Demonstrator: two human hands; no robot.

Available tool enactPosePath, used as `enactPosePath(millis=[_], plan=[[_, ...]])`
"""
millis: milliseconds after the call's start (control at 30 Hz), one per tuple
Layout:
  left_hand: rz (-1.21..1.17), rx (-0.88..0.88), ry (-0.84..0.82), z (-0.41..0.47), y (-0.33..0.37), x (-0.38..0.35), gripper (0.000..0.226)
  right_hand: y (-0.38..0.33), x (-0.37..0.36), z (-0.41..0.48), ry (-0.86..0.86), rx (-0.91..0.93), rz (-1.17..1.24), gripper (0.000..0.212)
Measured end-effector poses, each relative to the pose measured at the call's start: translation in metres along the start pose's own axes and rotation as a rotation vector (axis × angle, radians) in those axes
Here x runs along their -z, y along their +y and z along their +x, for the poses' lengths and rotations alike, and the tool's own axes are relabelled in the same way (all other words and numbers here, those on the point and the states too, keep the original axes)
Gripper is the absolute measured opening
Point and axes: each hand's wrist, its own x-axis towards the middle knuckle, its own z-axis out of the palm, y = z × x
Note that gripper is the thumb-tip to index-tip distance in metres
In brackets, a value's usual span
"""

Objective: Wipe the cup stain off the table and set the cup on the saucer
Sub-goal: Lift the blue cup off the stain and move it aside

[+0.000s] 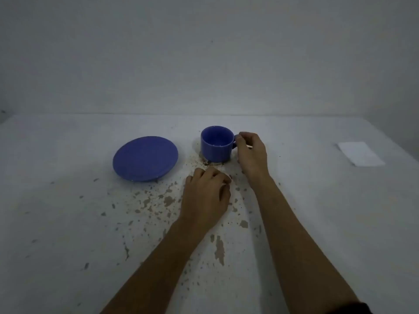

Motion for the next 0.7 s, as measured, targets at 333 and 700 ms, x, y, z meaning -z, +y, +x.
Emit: enactPosePath(millis=[333, 700], plan=[[-0.029, -0.003, 0.062, 0.002, -0.001, -0.001, 0.021, 0.004, -0.001, 0.014, -0.063, -0.017, 0.055, 0.021], [-0.042, -0.01, 0.075, 0.002, -0.002, -0.001, 0.017, -0.001, 0.019, 0.04, -0.021, -0.063, 0.183, 0.014]])
